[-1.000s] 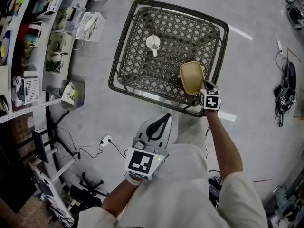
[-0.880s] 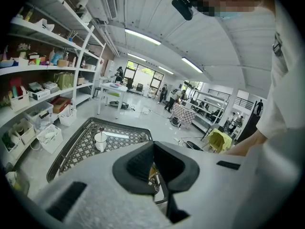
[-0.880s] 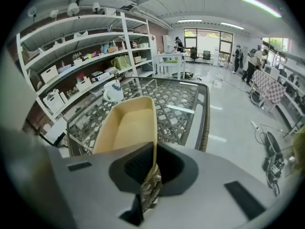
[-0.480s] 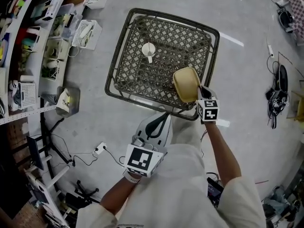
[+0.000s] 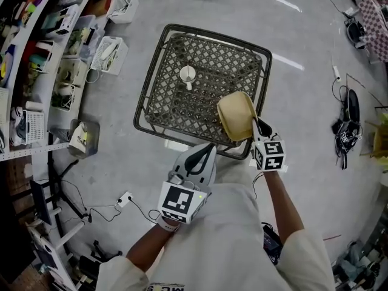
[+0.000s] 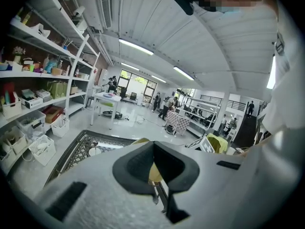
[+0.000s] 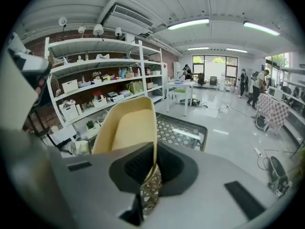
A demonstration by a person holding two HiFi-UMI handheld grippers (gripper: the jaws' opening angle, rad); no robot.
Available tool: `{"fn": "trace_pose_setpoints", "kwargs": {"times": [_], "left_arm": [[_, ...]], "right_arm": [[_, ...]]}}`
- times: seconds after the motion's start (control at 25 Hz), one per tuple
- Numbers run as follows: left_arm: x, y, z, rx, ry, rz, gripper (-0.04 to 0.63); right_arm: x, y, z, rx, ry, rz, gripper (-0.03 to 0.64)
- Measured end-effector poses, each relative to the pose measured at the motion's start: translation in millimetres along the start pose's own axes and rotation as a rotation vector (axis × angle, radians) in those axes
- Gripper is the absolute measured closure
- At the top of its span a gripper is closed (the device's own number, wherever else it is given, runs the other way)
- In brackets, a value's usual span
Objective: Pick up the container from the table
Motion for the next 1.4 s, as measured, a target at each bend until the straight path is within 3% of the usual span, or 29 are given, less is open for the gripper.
{"fn": "trace_pose_setpoints", "kwargs": {"times": [0.56,0.88,1.08,1.4], "left_arm": [[23,-18,5,-0.022,0.046,-0.067,0.572],[38,-37,15,0.016,0.057,-0.127,0.572],[44,-45,14,0.028,0.063,-0.146,0.572],[54,-46,9,0.024,0.084,-0.155,0.572]], "right_arm": [[93,-107,33,-0.042,0.049,-0.282,0.591],[145,-169,42,-0.055,0.036,-0.452,0.591],[152,-206,51,-0.043,0.007,-0.522,0.591],[142,-228,51,-0.069,0.016,-0.552,0.591]]}}
Point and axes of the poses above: the fingertips, and each gripper's own axes: y forward along the fingers, z to its left, x out of its top, the point moved 1 cm from there along -y, backward along the fingers, and after that the axes turned 2 degrees about y, right-handed, at the moved point
